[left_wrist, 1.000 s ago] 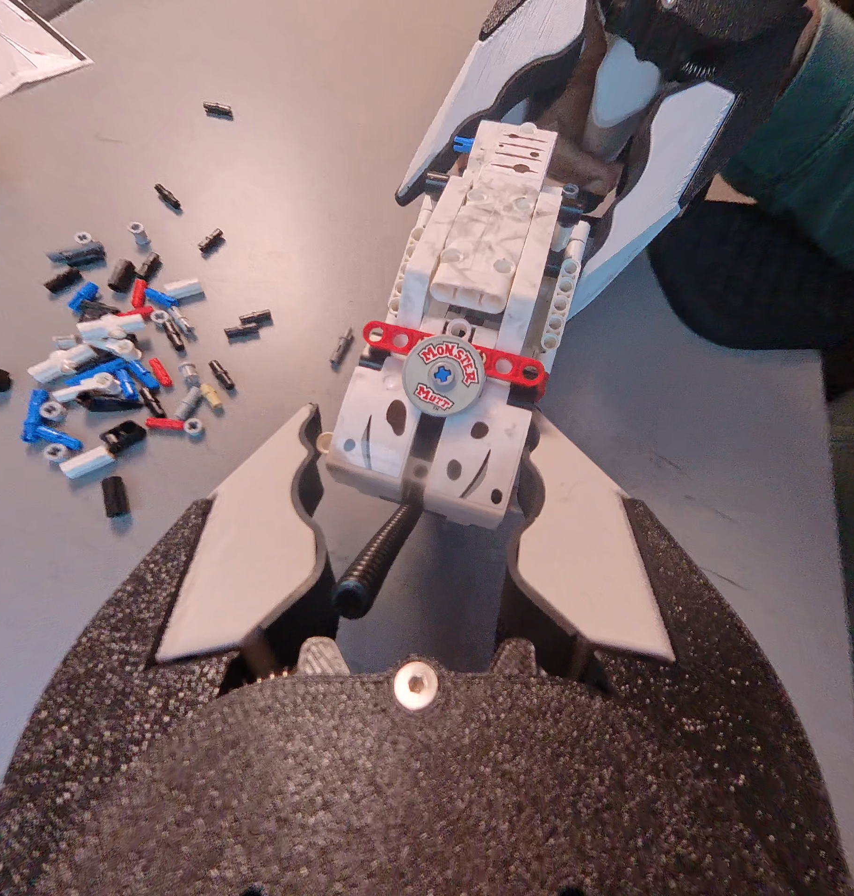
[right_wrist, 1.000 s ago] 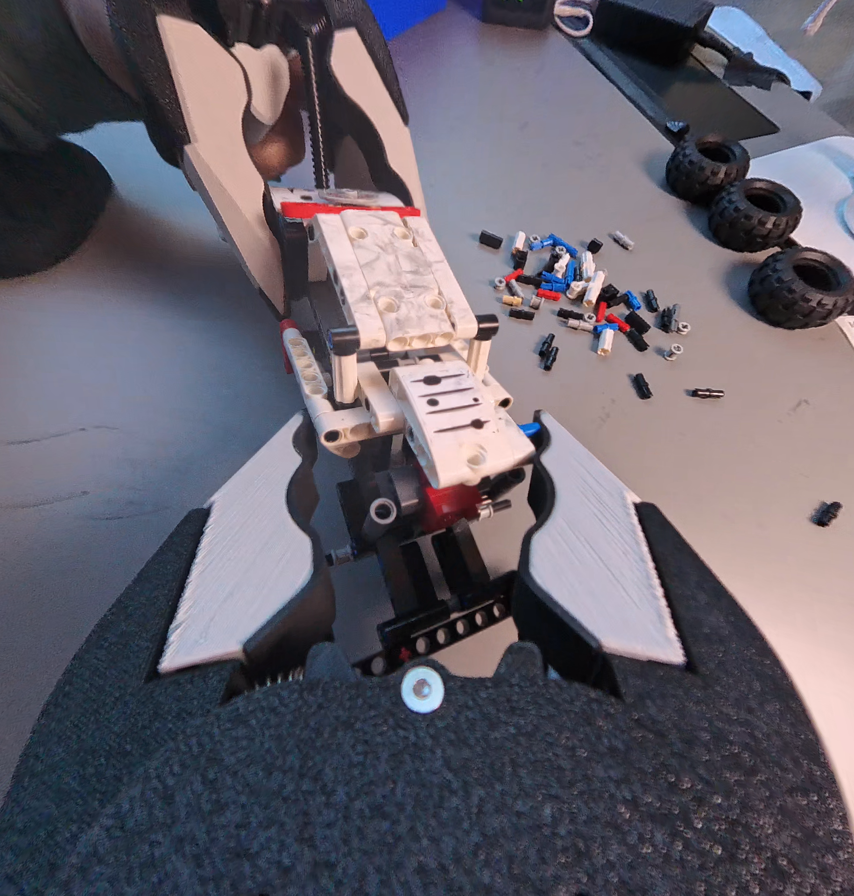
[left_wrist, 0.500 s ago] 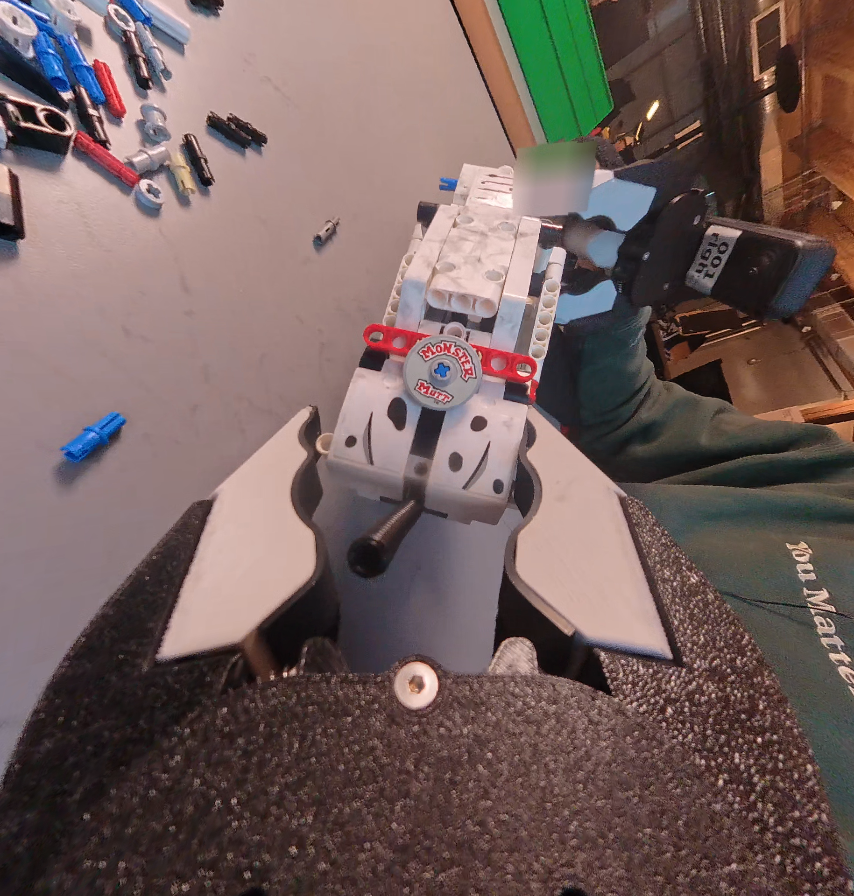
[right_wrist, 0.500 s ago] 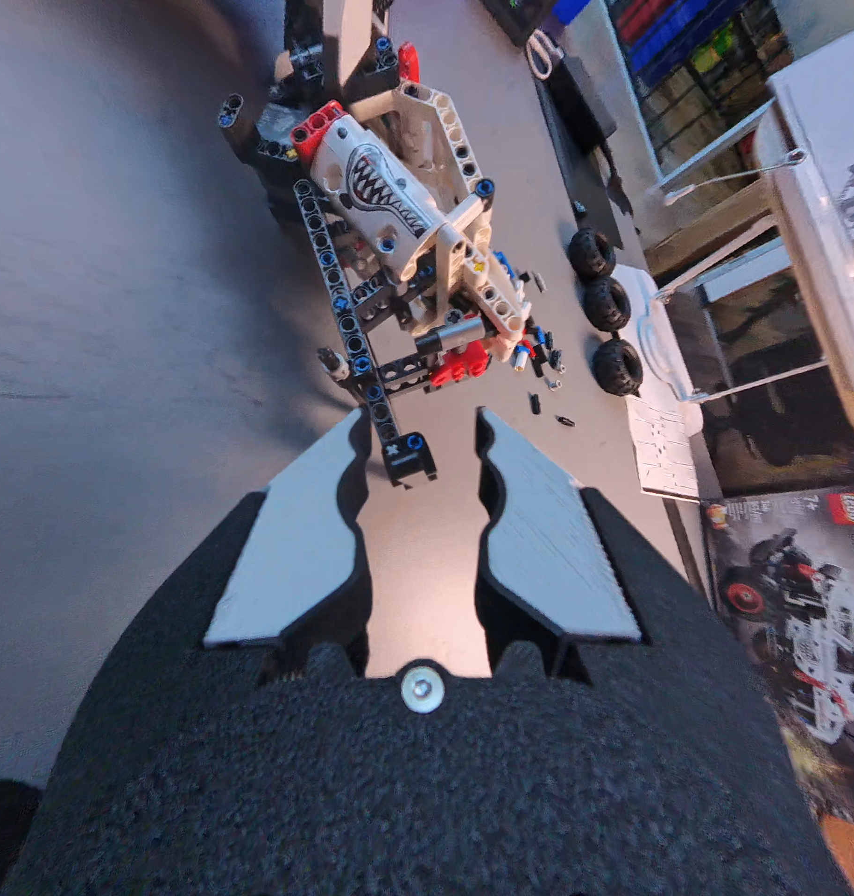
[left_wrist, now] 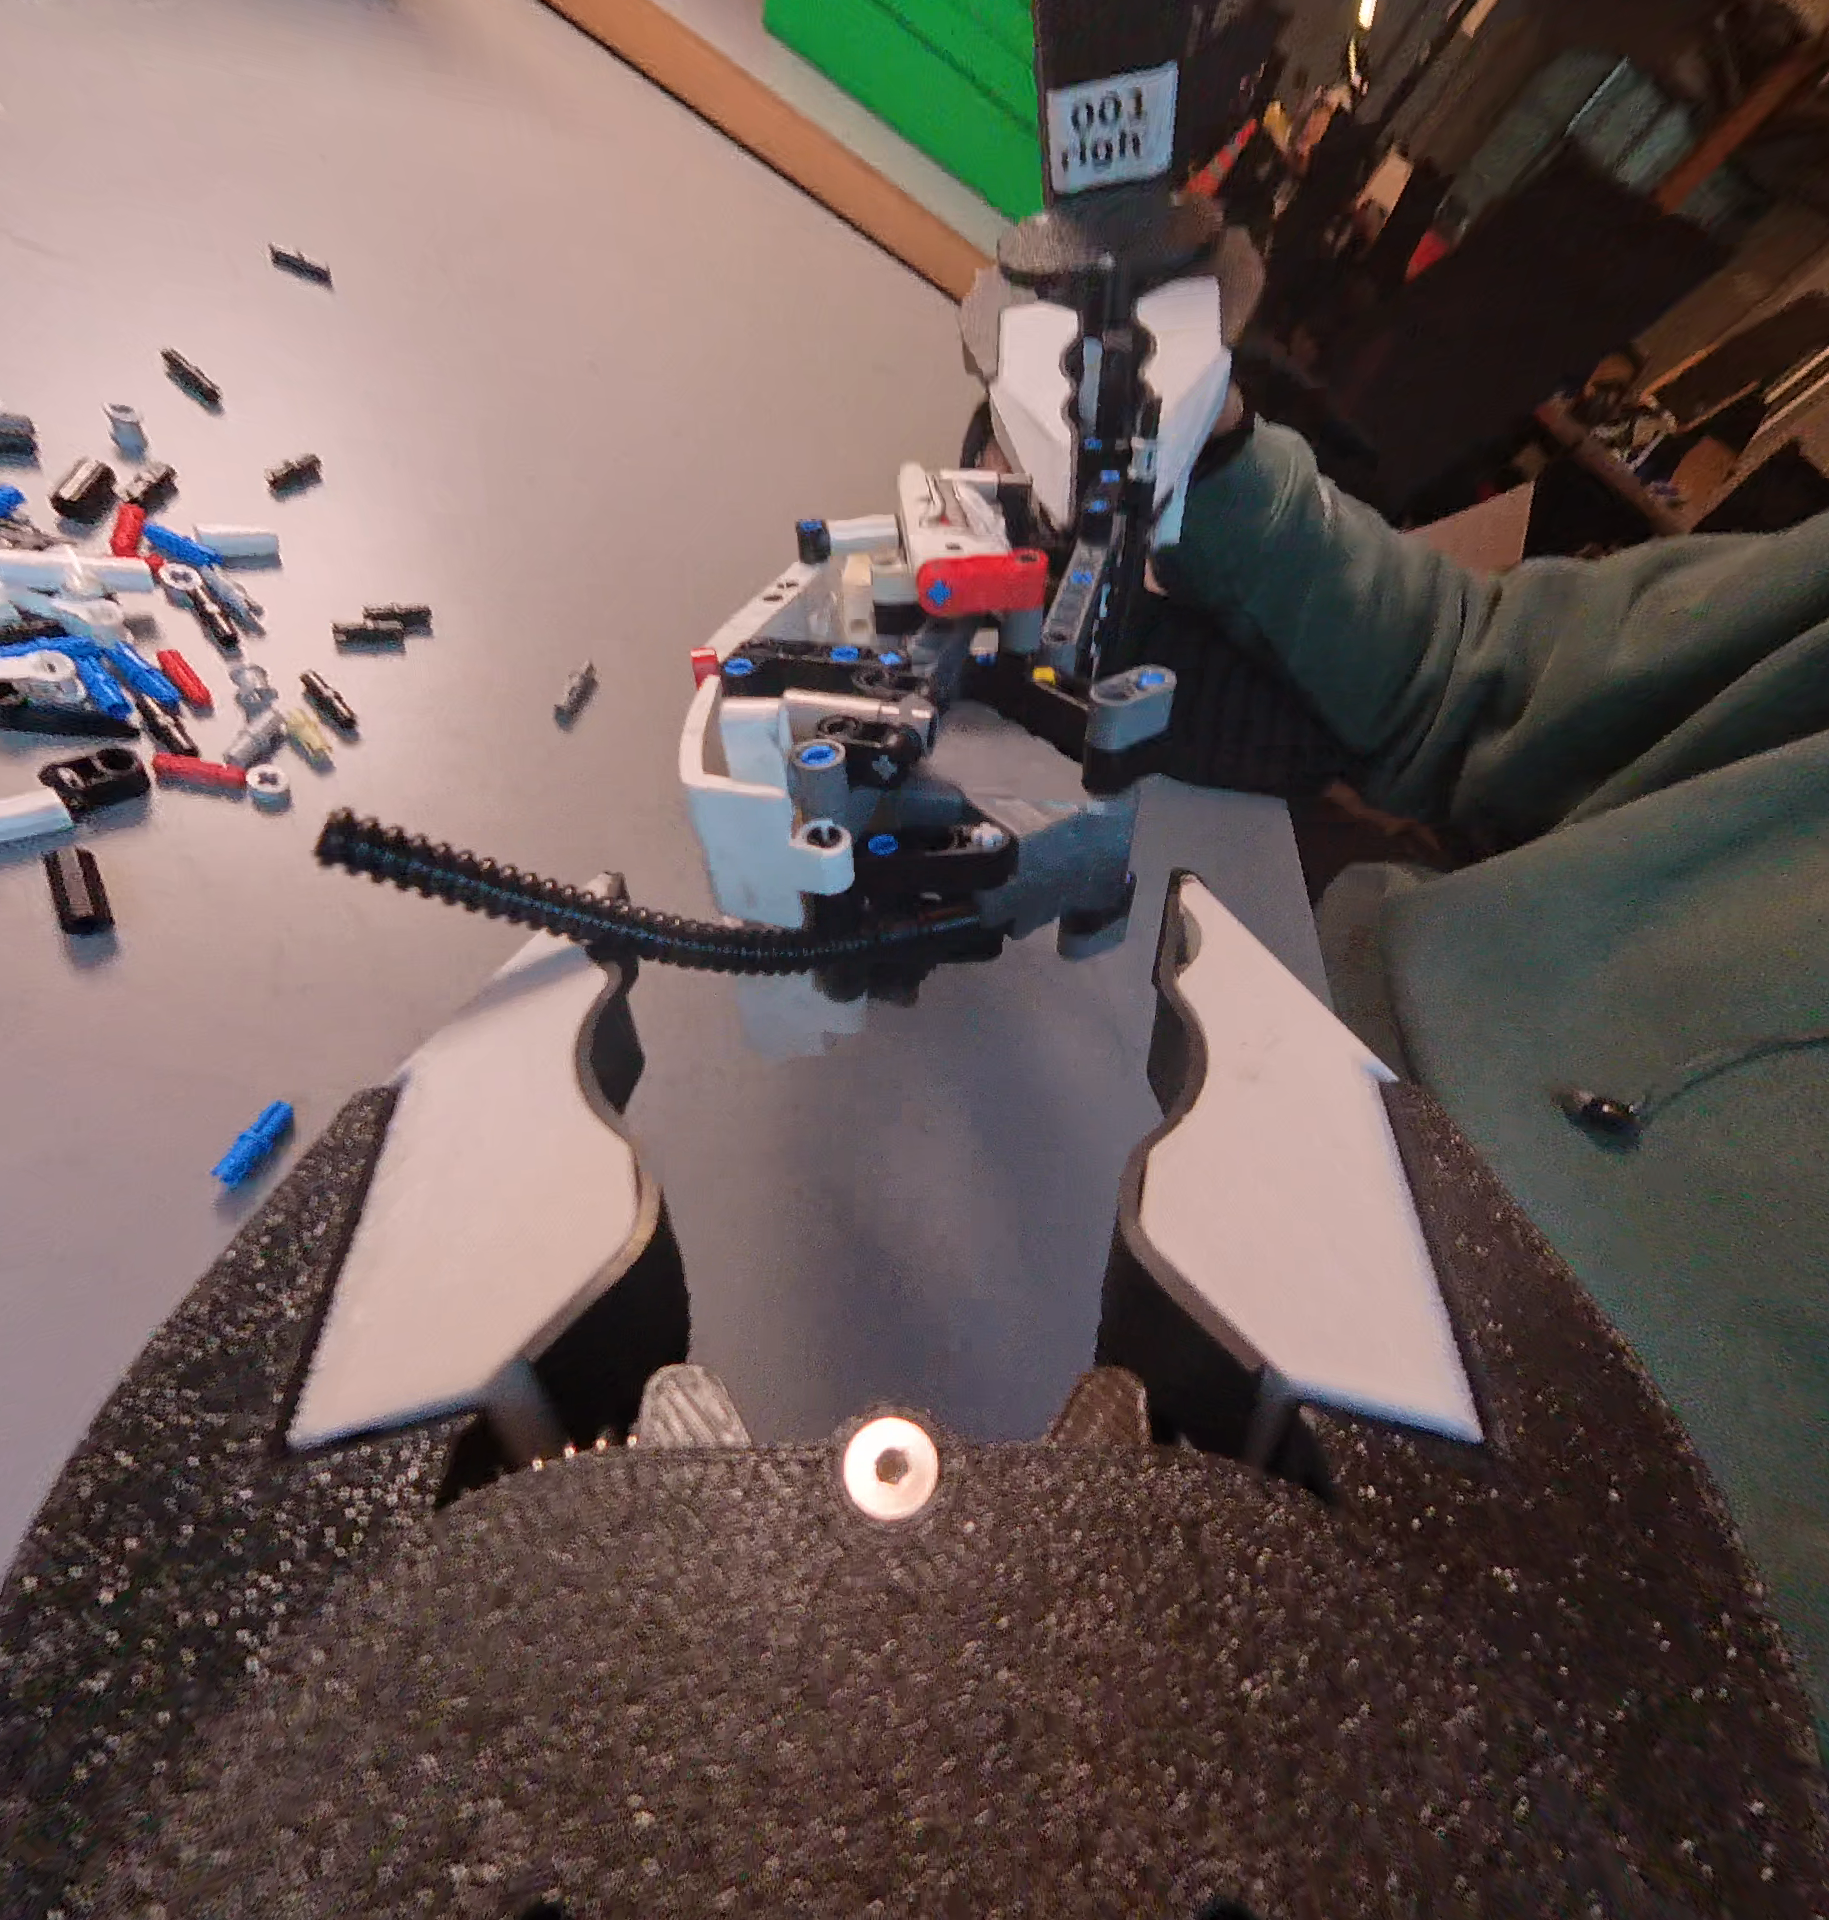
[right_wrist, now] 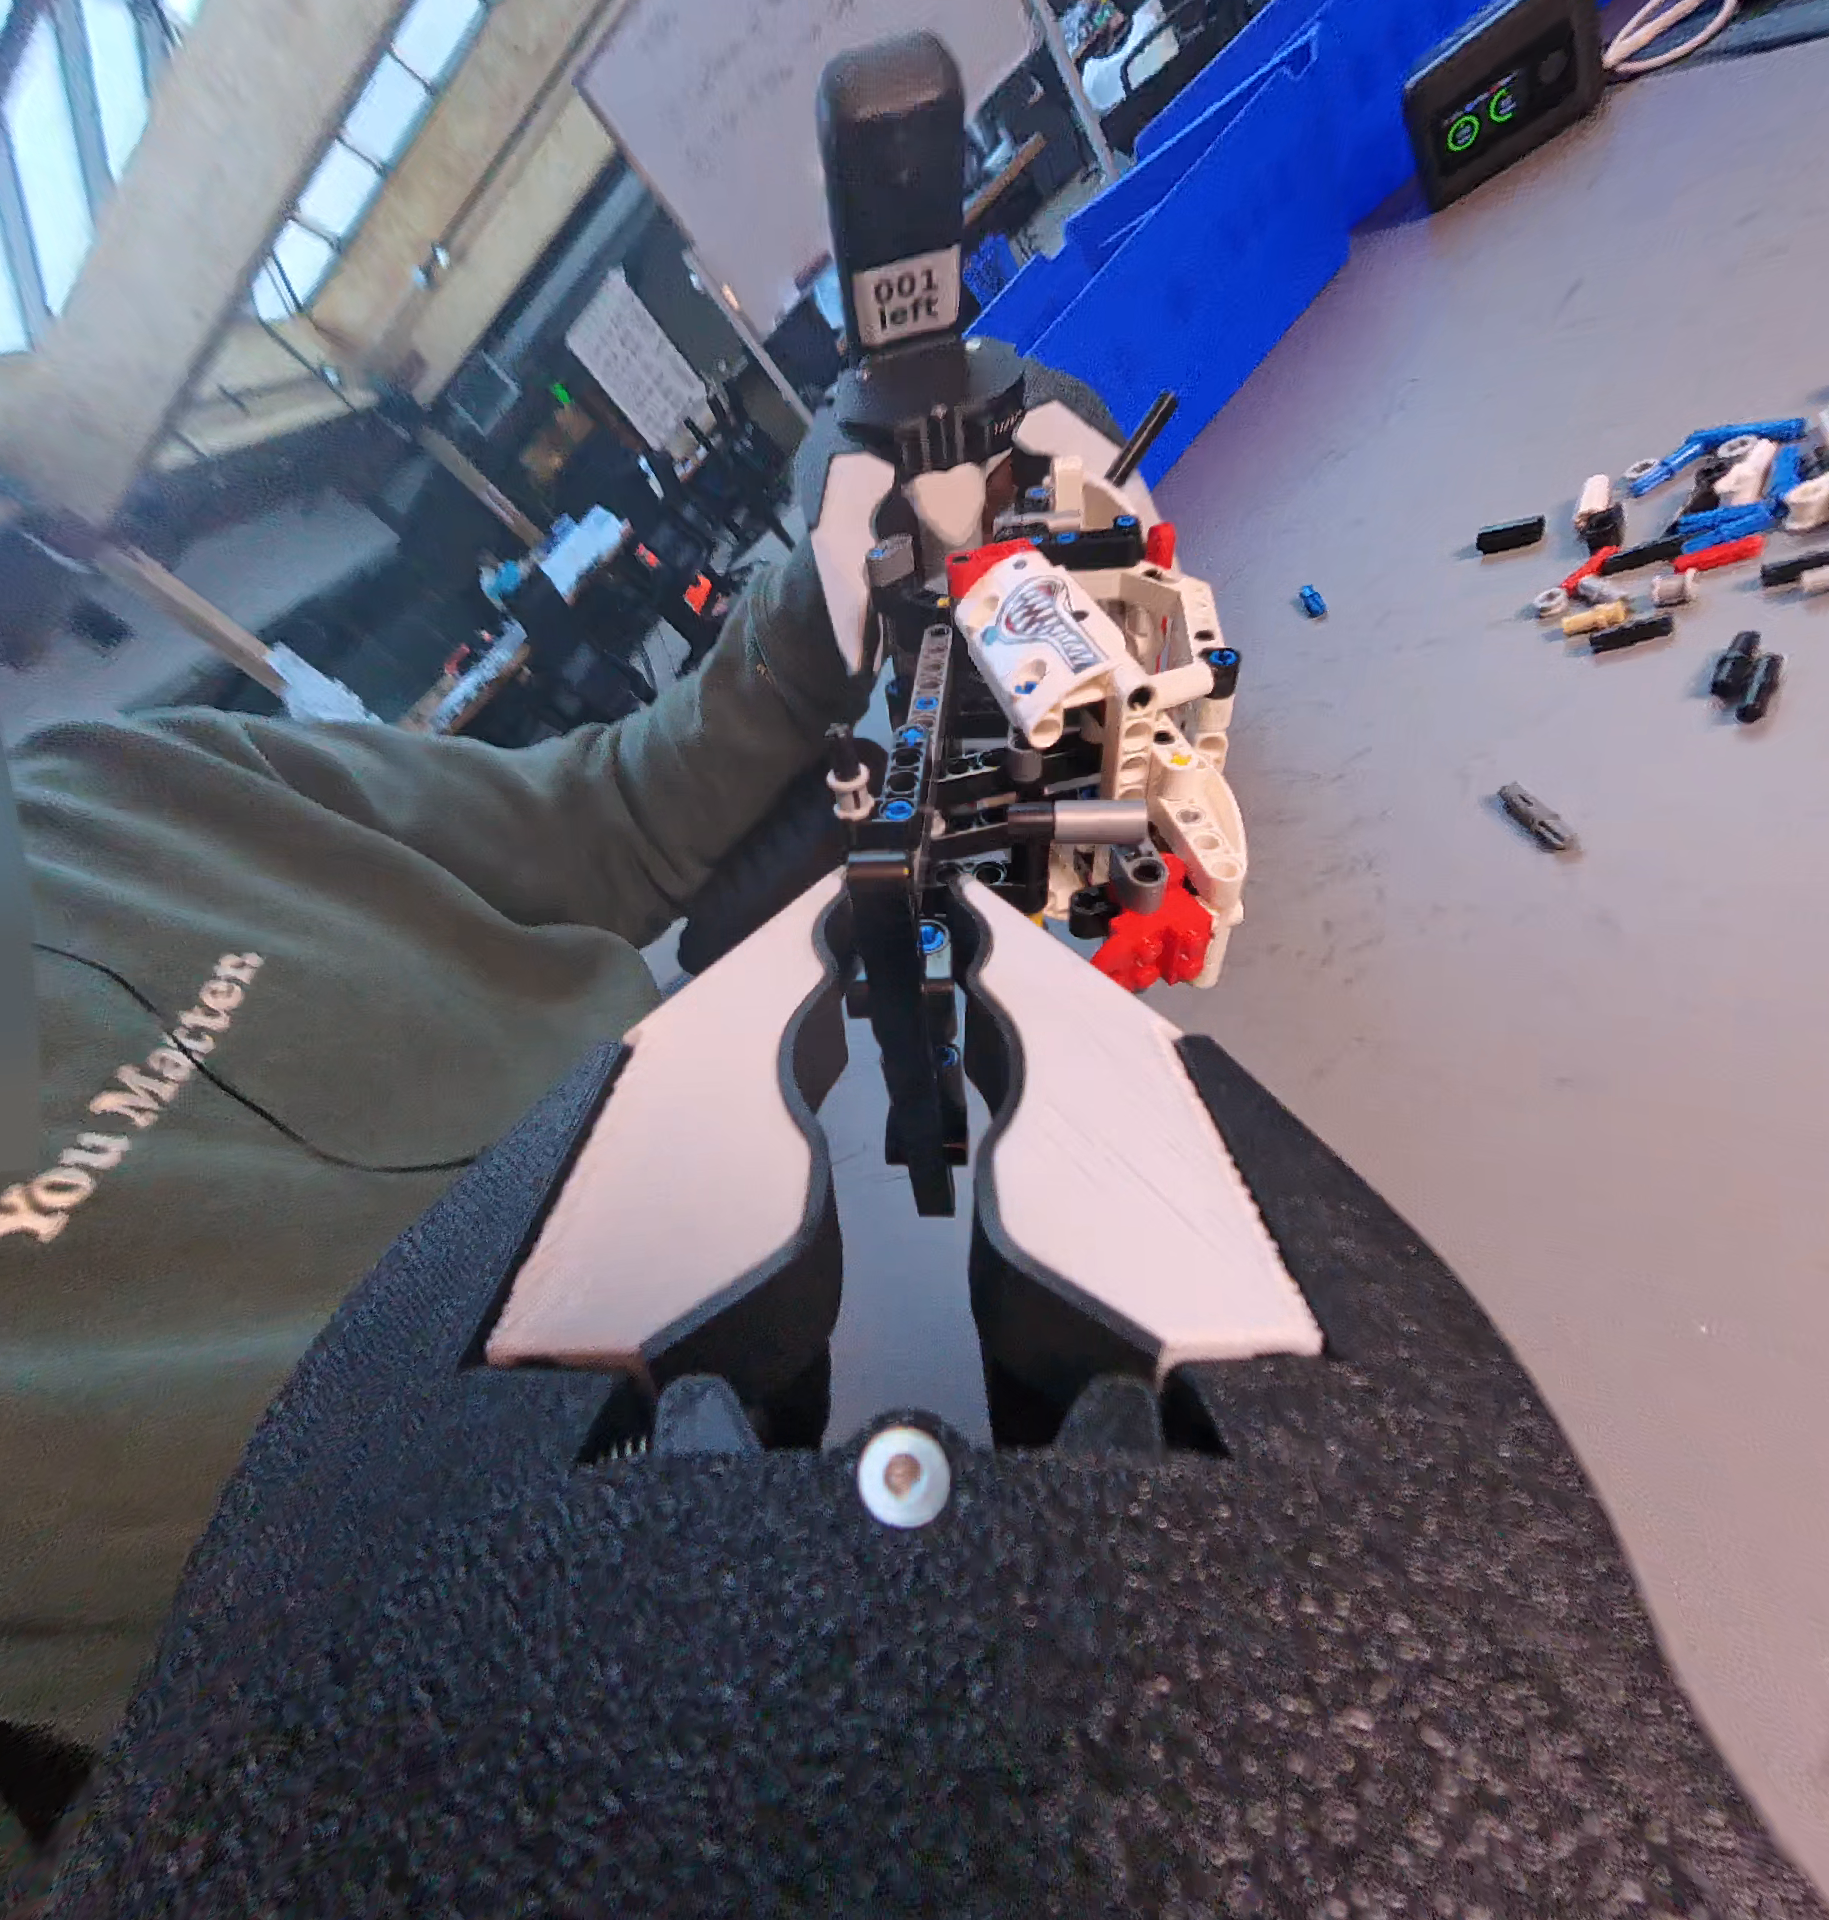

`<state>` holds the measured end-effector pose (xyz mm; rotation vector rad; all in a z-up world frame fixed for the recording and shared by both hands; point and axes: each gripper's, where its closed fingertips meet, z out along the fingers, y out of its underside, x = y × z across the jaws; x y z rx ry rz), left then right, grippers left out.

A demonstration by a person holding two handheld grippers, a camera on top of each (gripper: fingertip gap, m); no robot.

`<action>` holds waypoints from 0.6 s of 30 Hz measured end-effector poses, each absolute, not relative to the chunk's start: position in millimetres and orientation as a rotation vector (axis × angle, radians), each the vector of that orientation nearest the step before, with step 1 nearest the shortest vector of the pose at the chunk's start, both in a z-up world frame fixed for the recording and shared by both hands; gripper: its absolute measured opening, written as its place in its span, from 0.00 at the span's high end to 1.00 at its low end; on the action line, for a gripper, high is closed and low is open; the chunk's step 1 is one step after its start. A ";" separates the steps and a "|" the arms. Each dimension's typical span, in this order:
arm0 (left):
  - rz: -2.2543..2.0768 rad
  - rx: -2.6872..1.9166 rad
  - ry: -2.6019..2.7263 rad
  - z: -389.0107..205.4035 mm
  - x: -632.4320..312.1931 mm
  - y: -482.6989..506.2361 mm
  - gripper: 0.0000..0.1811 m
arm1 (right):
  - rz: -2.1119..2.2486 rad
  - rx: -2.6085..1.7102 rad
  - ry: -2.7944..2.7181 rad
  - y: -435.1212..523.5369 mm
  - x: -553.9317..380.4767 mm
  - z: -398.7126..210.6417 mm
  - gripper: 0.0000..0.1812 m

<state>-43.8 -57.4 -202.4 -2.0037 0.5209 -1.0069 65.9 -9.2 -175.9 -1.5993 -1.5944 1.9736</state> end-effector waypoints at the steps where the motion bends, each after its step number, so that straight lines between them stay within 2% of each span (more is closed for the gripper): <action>1: -1.019 -2.034 0.550 -208.1 -42.9 -63.8 0.46 | 2.018 -1.637 -1.544 -4.4 65.7 -174.9 0.92; 4: -1.046 -2.119 0.635 -222.4 -37.6 -82.5 0.52 | 2.119 -1.745 -1.434 6.4 65.5 -179.9 0.92; 6: -1.020 -2.225 0.714 -237.9 -35.4 -98.0 0.50 | 2.137 -1.820 -1.374 12.1 62.5 -187.1 0.92; 8: -1.002 -2.285 0.808 -247.8 -34.0 -115.9 0.55 | 2.109 -1.890 -1.311 20.0 57.7 -194.7 0.91; 11: -0.876 -2.354 0.793 -253.4 -50.1 -121.7 0.57 | 2.092 -1.943 -1.230 30.3 54.3 -198.0 0.91; 15: -0.529 -2.182 0.598 -225.7 -83.2 -76.3 0.56 | 2.028 -1.980 -1.143 44.1 49.2 -200.1 0.86; 18: -0.433 -1.974 0.672 -201.6 -60.3 -57.0 0.54 | 2.026 -2.017 -1.058 51.9 44.7 -202.2 0.82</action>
